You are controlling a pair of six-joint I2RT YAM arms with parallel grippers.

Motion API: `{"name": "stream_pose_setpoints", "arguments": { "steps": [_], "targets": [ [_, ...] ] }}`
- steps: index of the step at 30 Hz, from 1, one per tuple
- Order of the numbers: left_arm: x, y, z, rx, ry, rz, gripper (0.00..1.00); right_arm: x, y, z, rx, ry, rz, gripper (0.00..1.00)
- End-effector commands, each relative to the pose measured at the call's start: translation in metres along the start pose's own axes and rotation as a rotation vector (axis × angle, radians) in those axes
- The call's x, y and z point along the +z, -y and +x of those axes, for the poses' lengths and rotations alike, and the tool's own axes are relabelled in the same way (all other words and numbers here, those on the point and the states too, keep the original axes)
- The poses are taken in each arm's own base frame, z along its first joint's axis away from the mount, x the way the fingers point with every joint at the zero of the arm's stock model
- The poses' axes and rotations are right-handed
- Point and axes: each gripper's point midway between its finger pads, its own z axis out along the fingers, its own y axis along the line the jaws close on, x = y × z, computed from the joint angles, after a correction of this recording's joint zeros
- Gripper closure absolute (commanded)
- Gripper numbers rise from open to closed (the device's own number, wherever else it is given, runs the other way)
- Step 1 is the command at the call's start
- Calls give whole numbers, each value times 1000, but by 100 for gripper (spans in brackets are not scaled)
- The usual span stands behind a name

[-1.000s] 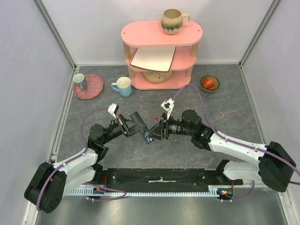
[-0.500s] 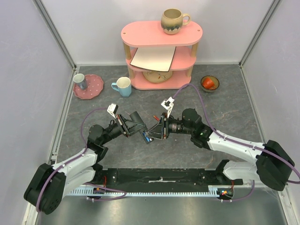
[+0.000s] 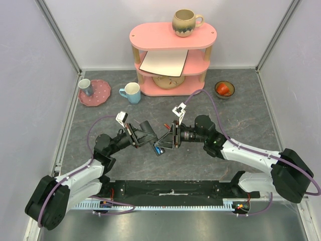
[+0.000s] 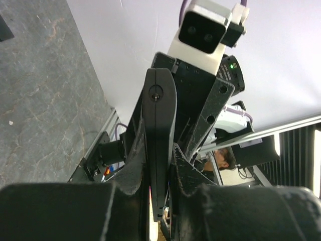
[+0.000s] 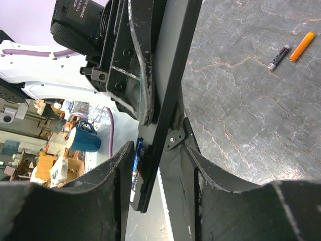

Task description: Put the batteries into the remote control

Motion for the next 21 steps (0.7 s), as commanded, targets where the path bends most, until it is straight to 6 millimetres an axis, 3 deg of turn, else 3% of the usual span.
{"name": "stream_pose_setpoints", "arguments": {
  "steps": [1, 12, 21],
  "targets": [
    [-1, 13, 7, 54, -36, 49, 98, -1, -12, -7, 15, 7, -54, 50],
    [2, 15, 4, 72, -35, 44, 98, -6, -14, 15, 63, -95, -85, 54],
    [4, 19, 1, 84, -31, 52, 98, -4, -1, 34, 111, -172, -65, 62]
  ]
}}
